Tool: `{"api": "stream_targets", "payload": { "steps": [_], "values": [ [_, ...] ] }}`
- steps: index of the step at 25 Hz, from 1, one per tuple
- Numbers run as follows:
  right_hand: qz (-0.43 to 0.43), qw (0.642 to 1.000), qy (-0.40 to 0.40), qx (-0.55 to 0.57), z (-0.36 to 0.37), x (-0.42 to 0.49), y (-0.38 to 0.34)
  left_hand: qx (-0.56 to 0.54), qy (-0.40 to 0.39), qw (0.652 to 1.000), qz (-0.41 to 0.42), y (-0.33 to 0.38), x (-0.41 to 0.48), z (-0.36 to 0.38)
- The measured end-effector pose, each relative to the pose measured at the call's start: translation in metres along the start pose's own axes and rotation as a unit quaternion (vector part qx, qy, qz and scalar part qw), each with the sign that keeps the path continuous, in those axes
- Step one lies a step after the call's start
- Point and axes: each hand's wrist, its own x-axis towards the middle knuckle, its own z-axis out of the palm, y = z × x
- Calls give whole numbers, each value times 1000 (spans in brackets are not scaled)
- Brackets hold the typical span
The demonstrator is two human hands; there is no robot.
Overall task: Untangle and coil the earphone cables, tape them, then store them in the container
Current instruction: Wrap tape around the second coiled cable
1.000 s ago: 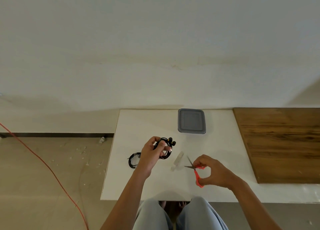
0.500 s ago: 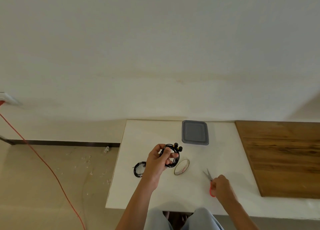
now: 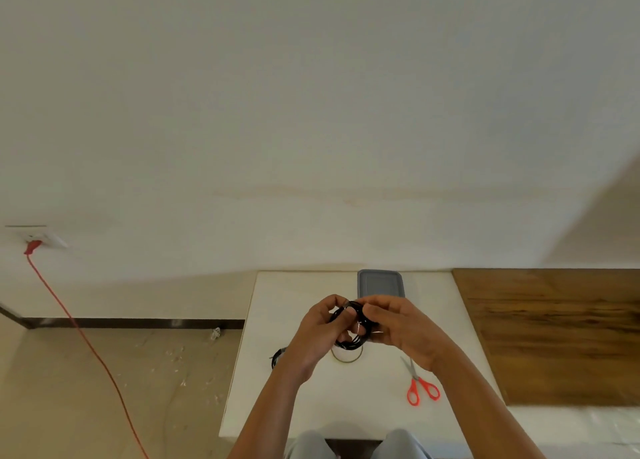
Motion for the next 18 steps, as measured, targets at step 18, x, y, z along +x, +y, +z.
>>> {"api": "stream_targets", "payload": {
  "steps": [18],
  "values": [
    [103, 988, 22, 109, 15, -15, -14, 265, 174, 916, 246, 20, -29, 17]
  ]
}}
